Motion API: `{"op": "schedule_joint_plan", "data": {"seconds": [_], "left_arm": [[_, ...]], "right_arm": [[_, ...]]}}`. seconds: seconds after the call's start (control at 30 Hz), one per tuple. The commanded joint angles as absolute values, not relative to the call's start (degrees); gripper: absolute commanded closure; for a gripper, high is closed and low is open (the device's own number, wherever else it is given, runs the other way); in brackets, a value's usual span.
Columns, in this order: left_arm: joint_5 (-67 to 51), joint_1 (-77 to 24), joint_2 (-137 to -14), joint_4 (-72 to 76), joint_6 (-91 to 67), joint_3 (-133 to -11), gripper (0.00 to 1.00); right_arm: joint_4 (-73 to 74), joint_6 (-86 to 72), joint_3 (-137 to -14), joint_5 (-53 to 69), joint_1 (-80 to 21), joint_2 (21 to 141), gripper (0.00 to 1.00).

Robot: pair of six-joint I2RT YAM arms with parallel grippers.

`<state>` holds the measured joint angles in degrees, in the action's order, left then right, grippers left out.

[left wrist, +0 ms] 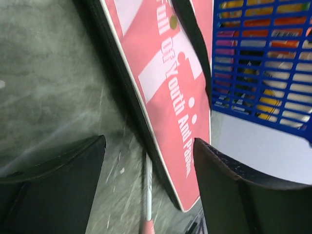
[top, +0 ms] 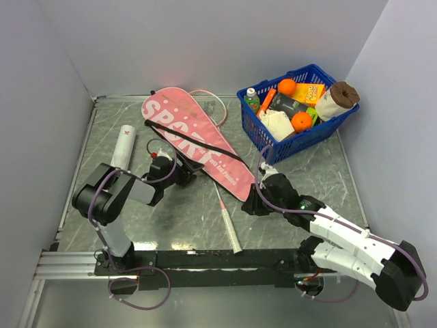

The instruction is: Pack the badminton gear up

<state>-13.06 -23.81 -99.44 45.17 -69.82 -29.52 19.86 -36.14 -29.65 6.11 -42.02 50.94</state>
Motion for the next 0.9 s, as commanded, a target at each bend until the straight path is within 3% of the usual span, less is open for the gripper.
{"op": "schedule_joint_plan", "data": {"seconds": [0.0,0.53,0.87], "left_arm": [[-8.97,-24.17,-102.83,50.36,-74.7,-30.32,0.22],[-2.99,-26.19,-112.24,48.08,-78.49,-37.09,0.25],[-0.62,-26.28,-112.24,45.36,-75.5,-38.32,0.6]], "right_arm": [[16.79,-36.74,-28.92,6.59,-41.92,51.15,0.62],[15.03,-36.39,-27.42,8.0,-40.61,52.56,0.62],[15.56,-35.77,-26.81,8.18,-40.08,51.77,0.62]]}}
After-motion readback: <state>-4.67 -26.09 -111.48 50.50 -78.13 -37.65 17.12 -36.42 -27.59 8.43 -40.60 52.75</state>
